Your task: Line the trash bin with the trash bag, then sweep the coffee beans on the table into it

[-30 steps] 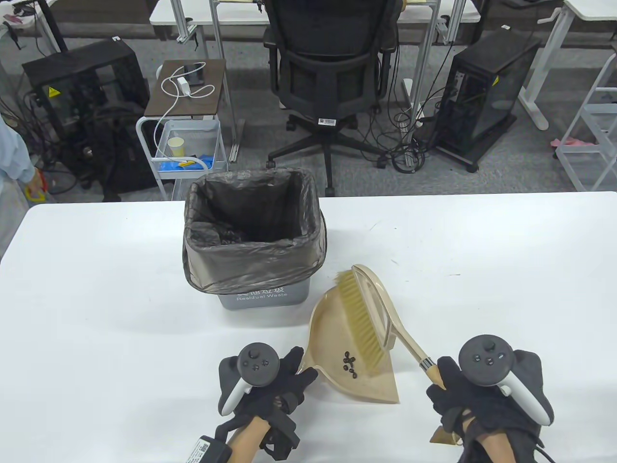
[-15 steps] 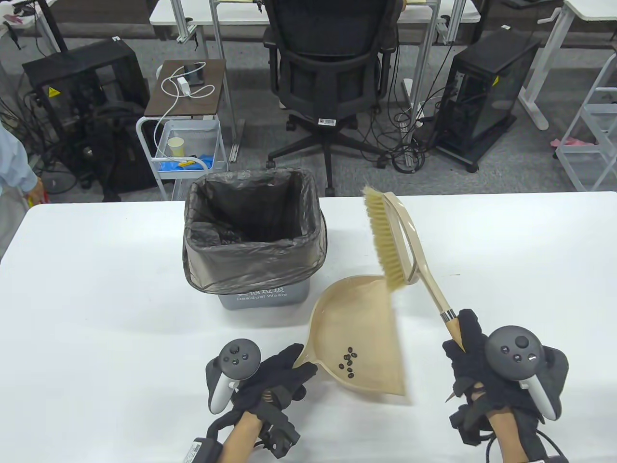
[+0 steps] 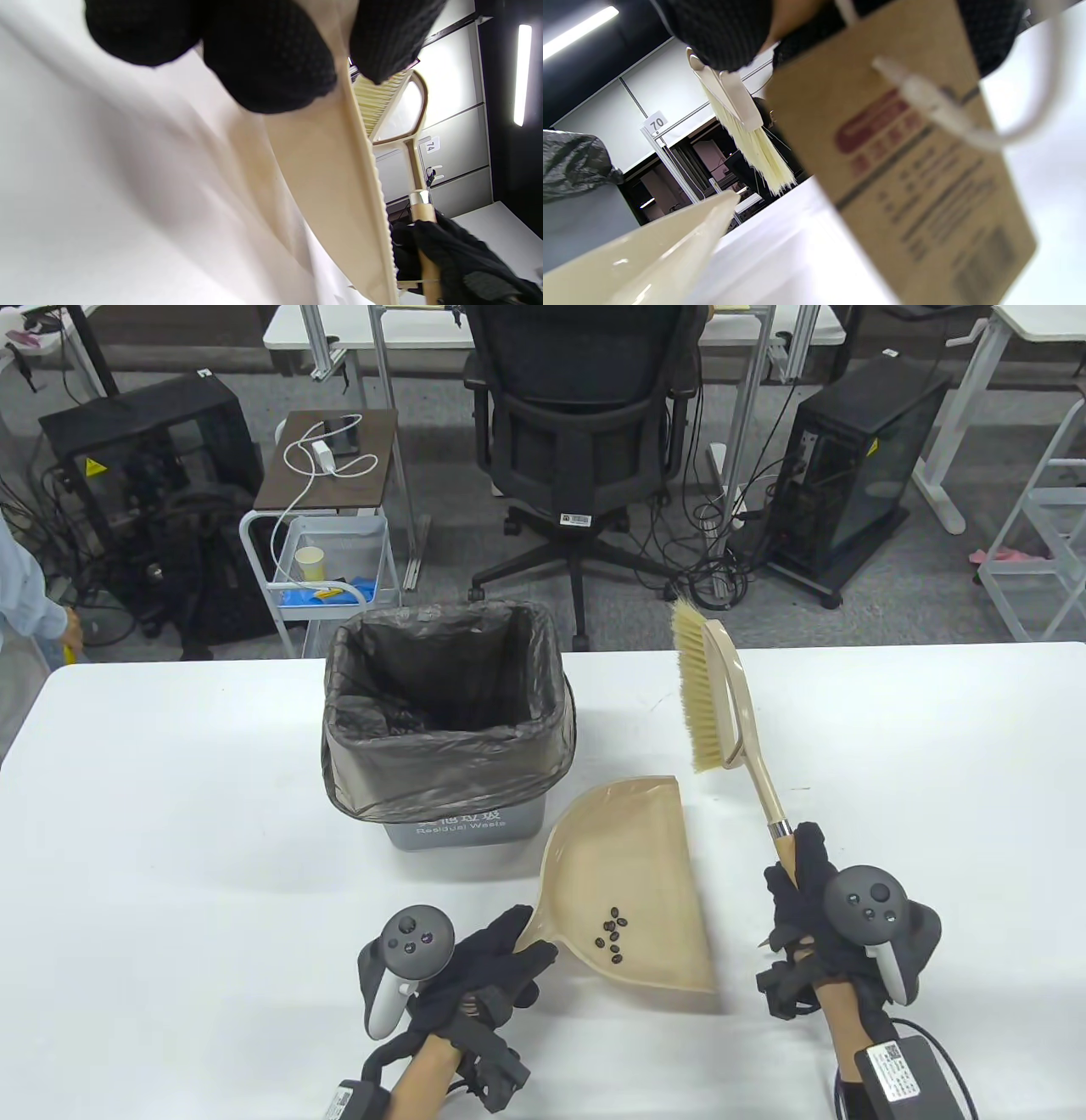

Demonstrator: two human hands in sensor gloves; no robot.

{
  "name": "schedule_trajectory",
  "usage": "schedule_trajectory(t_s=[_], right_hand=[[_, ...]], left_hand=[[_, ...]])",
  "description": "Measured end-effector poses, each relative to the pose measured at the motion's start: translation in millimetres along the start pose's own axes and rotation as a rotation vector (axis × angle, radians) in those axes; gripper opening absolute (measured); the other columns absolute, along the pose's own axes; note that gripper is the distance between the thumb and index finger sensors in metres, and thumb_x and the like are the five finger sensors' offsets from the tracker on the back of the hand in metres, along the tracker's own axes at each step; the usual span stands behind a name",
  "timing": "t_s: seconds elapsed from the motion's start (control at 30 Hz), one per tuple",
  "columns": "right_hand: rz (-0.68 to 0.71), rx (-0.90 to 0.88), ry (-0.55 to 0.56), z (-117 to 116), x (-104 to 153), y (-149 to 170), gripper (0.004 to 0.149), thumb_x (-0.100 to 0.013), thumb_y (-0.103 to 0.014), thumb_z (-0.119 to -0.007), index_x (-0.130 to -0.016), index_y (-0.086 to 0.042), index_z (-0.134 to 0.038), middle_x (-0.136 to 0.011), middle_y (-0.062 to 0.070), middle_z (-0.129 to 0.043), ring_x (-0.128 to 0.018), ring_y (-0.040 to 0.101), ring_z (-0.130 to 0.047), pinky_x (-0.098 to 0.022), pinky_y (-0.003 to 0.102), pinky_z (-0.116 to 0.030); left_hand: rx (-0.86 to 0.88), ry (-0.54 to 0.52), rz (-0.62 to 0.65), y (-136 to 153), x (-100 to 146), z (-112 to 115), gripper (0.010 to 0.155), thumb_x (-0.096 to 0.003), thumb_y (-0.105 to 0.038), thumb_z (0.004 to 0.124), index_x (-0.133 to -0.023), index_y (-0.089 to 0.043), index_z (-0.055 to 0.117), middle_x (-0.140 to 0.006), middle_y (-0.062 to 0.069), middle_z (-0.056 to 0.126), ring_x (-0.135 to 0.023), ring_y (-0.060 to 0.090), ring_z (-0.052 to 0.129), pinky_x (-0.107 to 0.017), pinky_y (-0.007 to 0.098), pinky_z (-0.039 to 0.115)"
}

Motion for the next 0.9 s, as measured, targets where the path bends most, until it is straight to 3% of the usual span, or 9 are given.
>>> schedule_trajectory(t_s=[0.3, 0.43, 0.67, 0.9], right_hand=[[-0.052, -0.044, -0.086, -5.8, 3.7, 17.9, 0.068, -0.042, -0.033, -0.080, -0.101, -0.009, -0.053, -0.074, 0.010, -0.091, -0.036, 0.024, -0.101, -0.033, 0.045, -0.083], [-0.110, -0.086, -0.081, -0.6, 2.7, 27.1, 0.067, -0.042, -0.034, -0.080, -0.100, -0.009, -0.055, -0.072, 0.010, -0.092, -0.034, 0.024, -0.102, -0.032, 0.045, -0.084], [-0.234, -0.229, -0.092, 4.4, 6.1, 45.5, 0.068, -0.043, -0.034, -0.079, -0.100, -0.007, -0.054, -0.073, 0.011, -0.091, -0.034, 0.024, -0.101, -0.031, 0.045, -0.083], [-0.251, -0.291, -0.115, 3.9, 6.5, 49.9, 0.068, -0.043, -0.034, -0.078, -0.100, -0.007, -0.053, -0.074, 0.012, -0.090, -0.035, 0.024, -0.101, -0.032, 0.045, -0.083]], left_hand=[[0.058, -0.025, 0.040, -5.1, 2.9, -11.1, 0.069, -0.0558, -0.045, 0.082, -0.107, -0.005, 0.061, -0.089, 0.016, 0.089, -0.043, 0.011, 0.104, -0.037, 0.038, 0.087], [0.109, 0.050, 0.060, -18.7, 1.9, -12.1, 0.072, -0.0579, -0.046, 0.080, -0.111, -0.004, 0.053, -0.094, 0.018, 0.084, -0.048, 0.012, 0.102, -0.040, 0.039, 0.086], [0.063, 0.054, 0.091, -65.8, 6.8, -18.4, 0.070, -0.0578, -0.042, 0.080, -0.110, -0.003, 0.055, -0.093, 0.019, 0.084, -0.047, 0.013, 0.103, -0.039, 0.040, 0.086], [0.027, 0.007, 0.161, -125.1, 17.7, -41.0, 0.069, -0.0577, -0.041, 0.080, -0.110, -0.003, 0.056, -0.093, 0.020, 0.085, -0.047, 0.013, 0.103, -0.039, 0.040, 0.086]])
Point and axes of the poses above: the tracker on the back of each hand, its own y axis roughly to the little-finger side, its own x axis roughly from the fingertips to the wrist, z = x × y, the point moved 4 cm from there along -x, roughly from the wrist to the fingertips
